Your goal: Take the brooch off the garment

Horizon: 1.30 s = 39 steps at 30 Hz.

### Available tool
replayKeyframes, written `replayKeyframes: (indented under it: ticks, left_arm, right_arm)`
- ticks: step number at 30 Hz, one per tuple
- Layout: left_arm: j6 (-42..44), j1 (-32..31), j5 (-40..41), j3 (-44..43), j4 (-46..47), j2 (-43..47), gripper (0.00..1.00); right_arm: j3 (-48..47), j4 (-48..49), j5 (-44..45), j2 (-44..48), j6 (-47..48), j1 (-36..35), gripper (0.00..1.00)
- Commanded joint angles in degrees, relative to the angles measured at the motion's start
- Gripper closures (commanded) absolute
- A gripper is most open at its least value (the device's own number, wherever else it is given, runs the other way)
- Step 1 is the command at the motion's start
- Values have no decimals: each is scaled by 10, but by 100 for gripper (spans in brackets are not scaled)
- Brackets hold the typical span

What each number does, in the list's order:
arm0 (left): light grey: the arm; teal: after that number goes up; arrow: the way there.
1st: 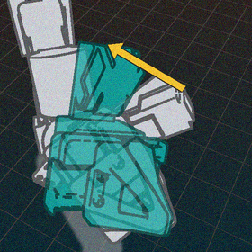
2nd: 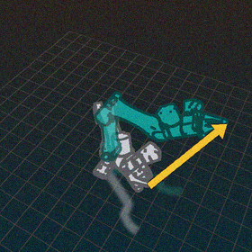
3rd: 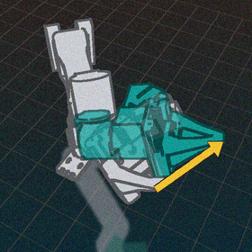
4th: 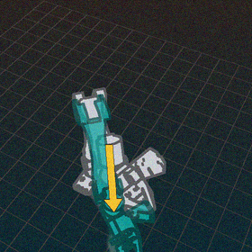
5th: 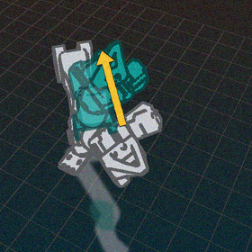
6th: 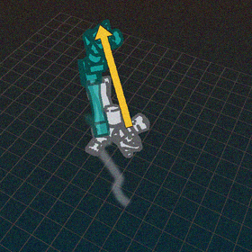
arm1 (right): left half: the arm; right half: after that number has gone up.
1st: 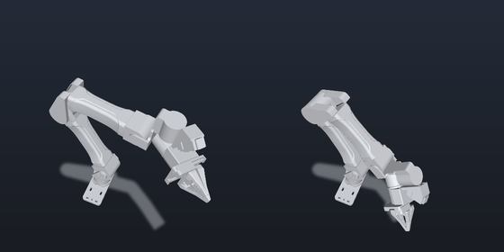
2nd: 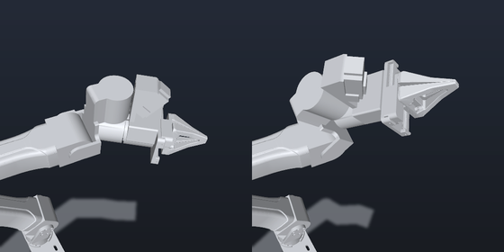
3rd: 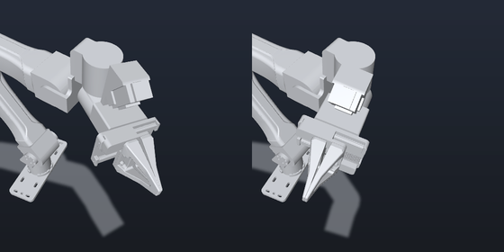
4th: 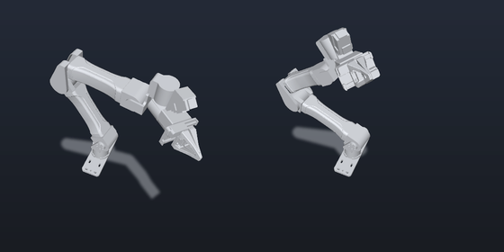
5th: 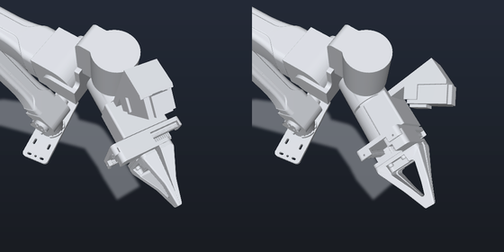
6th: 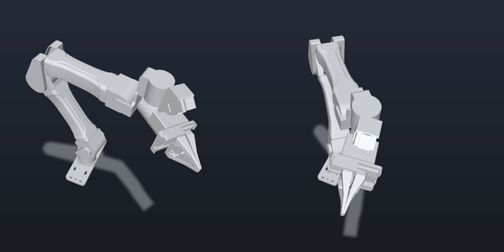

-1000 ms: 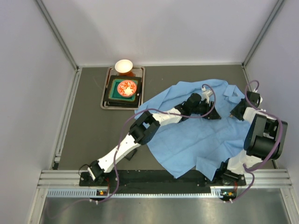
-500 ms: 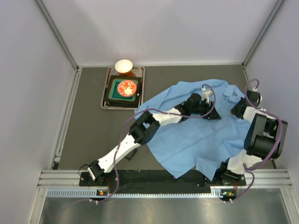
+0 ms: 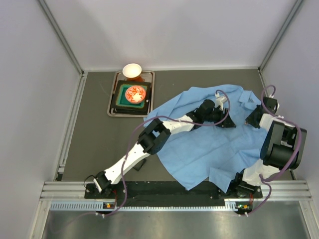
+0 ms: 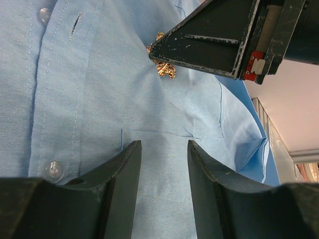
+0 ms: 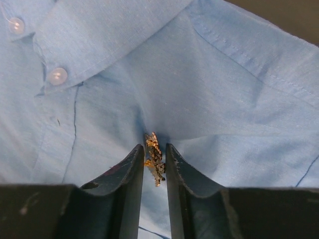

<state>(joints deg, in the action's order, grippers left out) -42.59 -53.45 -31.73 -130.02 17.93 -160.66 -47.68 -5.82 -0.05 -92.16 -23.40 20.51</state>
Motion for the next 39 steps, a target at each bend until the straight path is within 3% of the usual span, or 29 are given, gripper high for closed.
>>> replayKeyframes:
  ticks: [1, 9, 10, 14, 19, 25, 34, 36, 39]
  left_arm:
    - [-3, -4, -10, -17, 10, 18, 52]
    - [-5, -4, -10, -19, 11, 17, 52]
    - [-5, -4, -10, -19, 11, 16, 52]
    - [-7, -4, -11, -19, 11, 15, 52]
    - [-5, -4, -11, -20, 10, 16, 52]
    - [-6, -4, -11, -20, 10, 16, 52]
    - [-5, -4, -12, -22, 10, 15, 51]
    - [-6, -4, -11, -22, 9, 15, 51]
    - [-5, -4, -12, -22, 9, 14, 51]
  right_arm:
    - [-19, -19, 19, 11, 20, -4, 73]
    - [-34, -39, 47, 8, 29, -14, 81]
    - [-36, -42, 58, 8, 33, -17, 88]
    - [-51, -59, 79, 1, 39, -27, 99]
    - [-58, -67, 79, -2, 44, -32, 100]
    - [-58, -70, 77, 4, 48, -33, 74]
    - [-61, -75, 82, 7, 54, -39, 70]
    - [-61, -79, 80, 12, 53, -42, 58]
    - [-56, -80, 92, 27, 47, -42, 49]
